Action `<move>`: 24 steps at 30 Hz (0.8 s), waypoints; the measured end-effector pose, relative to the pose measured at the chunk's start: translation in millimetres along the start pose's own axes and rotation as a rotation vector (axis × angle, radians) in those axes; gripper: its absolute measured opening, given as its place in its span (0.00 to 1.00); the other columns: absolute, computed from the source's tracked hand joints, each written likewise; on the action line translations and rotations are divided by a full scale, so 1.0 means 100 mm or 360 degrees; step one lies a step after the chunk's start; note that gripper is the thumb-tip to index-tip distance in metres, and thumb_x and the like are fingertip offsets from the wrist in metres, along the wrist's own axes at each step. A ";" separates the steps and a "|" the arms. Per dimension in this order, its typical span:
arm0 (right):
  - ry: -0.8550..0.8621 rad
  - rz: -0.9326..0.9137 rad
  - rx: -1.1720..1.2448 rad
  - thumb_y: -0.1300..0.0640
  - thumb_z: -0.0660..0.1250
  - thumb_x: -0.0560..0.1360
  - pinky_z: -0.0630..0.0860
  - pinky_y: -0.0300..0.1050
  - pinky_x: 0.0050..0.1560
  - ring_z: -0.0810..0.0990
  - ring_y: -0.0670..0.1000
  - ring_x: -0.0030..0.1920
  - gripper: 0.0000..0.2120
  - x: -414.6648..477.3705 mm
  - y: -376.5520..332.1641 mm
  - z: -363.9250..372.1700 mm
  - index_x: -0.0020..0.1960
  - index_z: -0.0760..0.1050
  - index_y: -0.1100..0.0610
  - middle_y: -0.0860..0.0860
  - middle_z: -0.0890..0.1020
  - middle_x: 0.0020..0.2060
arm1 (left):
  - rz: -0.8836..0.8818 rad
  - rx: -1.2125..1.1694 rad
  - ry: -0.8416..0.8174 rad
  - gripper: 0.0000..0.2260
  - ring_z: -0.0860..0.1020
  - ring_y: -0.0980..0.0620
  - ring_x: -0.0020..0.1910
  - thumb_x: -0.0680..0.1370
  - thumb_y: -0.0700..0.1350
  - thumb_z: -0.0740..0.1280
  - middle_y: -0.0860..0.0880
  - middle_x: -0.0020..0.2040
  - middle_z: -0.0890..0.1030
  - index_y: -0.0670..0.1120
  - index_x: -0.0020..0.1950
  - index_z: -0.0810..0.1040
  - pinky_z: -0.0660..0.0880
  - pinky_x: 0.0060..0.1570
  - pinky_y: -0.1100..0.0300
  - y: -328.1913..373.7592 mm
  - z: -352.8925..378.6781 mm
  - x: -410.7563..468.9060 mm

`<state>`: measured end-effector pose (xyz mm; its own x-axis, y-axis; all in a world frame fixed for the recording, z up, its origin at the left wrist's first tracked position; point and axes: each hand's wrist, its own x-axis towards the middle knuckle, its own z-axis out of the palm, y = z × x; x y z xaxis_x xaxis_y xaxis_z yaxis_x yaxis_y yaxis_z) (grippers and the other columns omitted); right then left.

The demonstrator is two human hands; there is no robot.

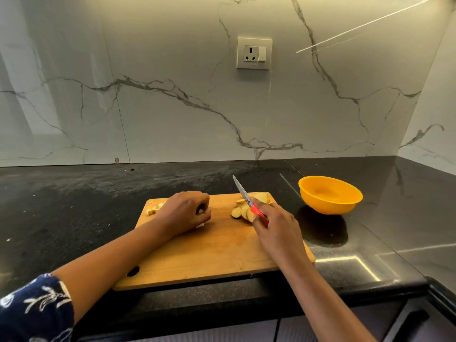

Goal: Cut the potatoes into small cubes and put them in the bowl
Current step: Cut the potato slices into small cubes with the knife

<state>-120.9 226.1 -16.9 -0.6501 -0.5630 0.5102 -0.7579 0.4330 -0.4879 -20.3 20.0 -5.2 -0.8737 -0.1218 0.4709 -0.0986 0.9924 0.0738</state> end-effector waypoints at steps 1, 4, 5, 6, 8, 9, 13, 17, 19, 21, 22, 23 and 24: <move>0.0000 0.0000 -0.0004 0.52 0.61 0.79 0.65 0.32 0.44 0.71 0.42 0.46 0.22 0.00 0.00 0.00 0.73 0.64 0.46 0.46 0.78 0.51 | -0.0011 0.0028 0.0032 0.07 0.74 0.53 0.35 0.78 0.47 0.66 0.52 0.37 0.75 0.46 0.42 0.75 0.71 0.36 0.63 -0.03 -0.02 -0.01; 0.0003 -0.0007 -0.0012 0.53 0.62 0.79 0.65 0.31 0.38 0.72 0.43 0.44 0.22 0.00 0.00 0.01 0.72 0.65 0.46 0.46 0.77 0.48 | -0.0155 -0.0068 0.0220 0.07 0.73 0.56 0.30 0.77 0.47 0.68 0.53 0.33 0.75 0.46 0.40 0.76 0.67 0.32 0.68 -0.16 -0.14 -0.02; 0.0002 -0.0014 -0.0017 0.53 0.62 0.79 0.65 0.31 0.36 0.72 0.44 0.43 0.22 0.00 0.00 0.01 0.72 0.65 0.46 0.46 0.77 0.46 | -0.0254 -0.0164 0.0267 0.07 0.73 0.57 0.30 0.76 0.48 0.68 0.53 0.33 0.75 0.46 0.41 0.77 0.67 0.33 0.68 -0.21 -0.21 -0.01; 0.0000 -0.0022 -0.0024 0.53 0.62 0.79 0.64 0.31 0.36 0.73 0.44 0.43 0.22 0.00 -0.01 0.01 0.72 0.65 0.46 0.46 0.77 0.46 | -0.0358 -0.0265 0.0279 0.07 0.74 0.57 0.31 0.76 0.49 0.68 0.52 0.33 0.76 0.46 0.41 0.77 0.69 0.33 0.68 -0.28 -0.28 -0.02; 0.0006 -0.0031 -0.0027 0.53 0.62 0.79 0.64 0.31 0.35 0.73 0.44 0.43 0.22 0.00 -0.01 0.01 0.72 0.65 0.46 0.46 0.77 0.45 | -0.0519 -0.0497 0.0178 0.07 0.77 0.54 0.35 0.74 0.50 0.69 0.50 0.36 0.79 0.47 0.42 0.78 0.74 0.37 0.63 -0.42 -0.39 -0.03; 0.0009 -0.0032 -0.0024 0.53 0.62 0.79 0.64 0.31 0.35 0.73 0.44 0.43 0.22 0.00 -0.01 0.01 0.72 0.65 0.46 0.46 0.77 0.45 | -0.0562 -0.0603 0.0086 0.05 0.79 0.53 0.37 0.74 0.49 0.70 0.50 0.38 0.80 0.48 0.43 0.79 0.77 0.41 0.60 -0.47 -0.43 -0.06; 0.0008 -0.0036 -0.0026 0.53 0.63 0.79 0.64 0.29 0.35 0.72 0.43 0.43 0.22 0.00 -0.02 0.01 0.72 0.65 0.47 0.46 0.77 0.47 | -0.0549 -0.0774 -0.0165 0.06 0.80 0.57 0.50 0.75 0.44 0.69 0.52 0.48 0.83 0.52 0.49 0.80 0.76 0.57 0.56 -0.58 -0.49 -0.17; 0.0007 -0.0021 -0.0010 0.53 0.63 0.79 0.64 0.27 0.35 0.72 0.43 0.43 0.22 0.00 -0.02 0.01 0.72 0.66 0.47 0.46 0.78 0.48 | -0.0343 -0.0732 -0.0065 0.12 0.73 0.59 0.63 0.75 0.53 0.65 0.60 0.62 0.75 0.62 0.58 0.73 0.69 0.66 0.56 -0.55 -0.49 -0.31; 0.0008 -0.0013 -0.0014 0.53 0.63 0.79 0.64 0.27 0.34 0.71 0.42 0.43 0.22 -0.01 -0.02 0.01 0.72 0.65 0.47 0.46 0.78 0.49 | -0.0029 -0.0521 -0.0217 0.19 0.63 0.64 0.69 0.74 0.63 0.59 0.66 0.68 0.66 0.64 0.64 0.69 0.60 0.70 0.59 -0.47 -0.43 -0.37; 0.0011 -0.0005 -0.0032 0.53 0.63 0.79 0.64 0.27 0.34 0.71 0.42 0.43 0.22 0.00 -0.03 0.01 0.72 0.65 0.47 0.46 0.78 0.49 | 0.0317 -0.0189 -0.0375 0.22 0.56 0.65 0.72 0.75 0.66 0.53 0.65 0.72 0.62 0.63 0.68 0.67 0.48 0.72 0.60 -0.34 -0.31 -0.36; 0.0010 0.0000 -0.0038 0.53 0.62 0.79 0.63 0.27 0.34 0.70 0.42 0.43 0.22 0.00 -0.03 0.01 0.72 0.65 0.47 0.46 0.78 0.49 | 0.0439 -0.0053 -0.0446 0.23 0.56 0.64 0.73 0.76 0.66 0.51 0.62 0.72 0.64 0.61 0.69 0.68 0.44 0.73 0.59 -0.28 -0.25 -0.32; 0.0009 0.0006 -0.0042 0.52 0.62 0.79 0.63 0.27 0.34 0.70 0.42 0.43 0.22 0.00 -0.03 0.01 0.72 0.64 0.47 0.46 0.78 0.49 | 0.0505 0.0030 -0.0501 0.24 0.59 0.63 0.72 0.77 0.65 0.49 0.60 0.71 0.67 0.60 0.69 0.69 0.42 0.73 0.56 -0.24 -0.19 -0.28; 0.0007 0.0015 -0.0040 0.53 0.62 0.79 0.63 0.27 0.34 0.70 0.42 0.43 0.22 0.00 -0.02 0.01 0.72 0.65 0.47 0.46 0.78 0.50 | 0.0523 0.0066 -0.0525 0.24 0.64 0.61 0.70 0.77 0.64 0.48 0.59 0.69 0.71 0.59 0.67 0.72 0.42 0.73 0.53 -0.22 -0.17 -0.23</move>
<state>-119.0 224.4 -16.5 -0.6575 -0.5555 0.5091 -0.7528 0.4557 -0.4750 10.3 0.9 -2.7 -0.9660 0.2047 0.1582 0.1957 0.9781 -0.0708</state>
